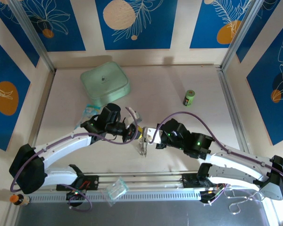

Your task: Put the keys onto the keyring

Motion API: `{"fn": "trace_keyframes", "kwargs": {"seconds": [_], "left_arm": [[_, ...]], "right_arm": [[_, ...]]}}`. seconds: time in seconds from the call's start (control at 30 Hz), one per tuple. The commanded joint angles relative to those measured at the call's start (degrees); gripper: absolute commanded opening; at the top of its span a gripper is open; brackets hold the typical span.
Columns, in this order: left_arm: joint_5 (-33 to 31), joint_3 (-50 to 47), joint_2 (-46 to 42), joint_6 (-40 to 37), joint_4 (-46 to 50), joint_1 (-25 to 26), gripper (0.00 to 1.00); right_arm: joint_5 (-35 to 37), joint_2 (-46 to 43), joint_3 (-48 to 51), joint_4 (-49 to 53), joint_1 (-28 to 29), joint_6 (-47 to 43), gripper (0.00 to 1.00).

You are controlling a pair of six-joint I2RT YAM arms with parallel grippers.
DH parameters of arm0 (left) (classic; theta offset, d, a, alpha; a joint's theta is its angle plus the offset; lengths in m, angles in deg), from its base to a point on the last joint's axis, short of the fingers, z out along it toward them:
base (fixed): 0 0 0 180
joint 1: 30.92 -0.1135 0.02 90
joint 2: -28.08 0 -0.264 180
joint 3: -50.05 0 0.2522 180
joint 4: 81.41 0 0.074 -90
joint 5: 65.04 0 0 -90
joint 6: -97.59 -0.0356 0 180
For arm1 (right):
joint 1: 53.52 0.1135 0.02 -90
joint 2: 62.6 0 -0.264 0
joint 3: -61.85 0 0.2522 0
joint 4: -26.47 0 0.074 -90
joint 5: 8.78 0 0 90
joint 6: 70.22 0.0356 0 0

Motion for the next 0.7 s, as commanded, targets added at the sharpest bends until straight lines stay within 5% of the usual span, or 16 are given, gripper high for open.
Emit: {"fn": "trace_keyframes", "kwargs": {"seconds": [0.0, 0.67], "left_arm": [[0.87, 1.77, -0.01, -0.17, -0.69, -0.5, 0.0], [0.79, 1.7, 0.12, -0.09, -0.6, -0.49, 0.0]], "right_arm": [[2.58, -1.41, 0.83, -3.31, 0.36, -1.5, 0.0], [0.15, -0.75, 1.16, -1.79, 1.36, -1.26, 0.0]]}}
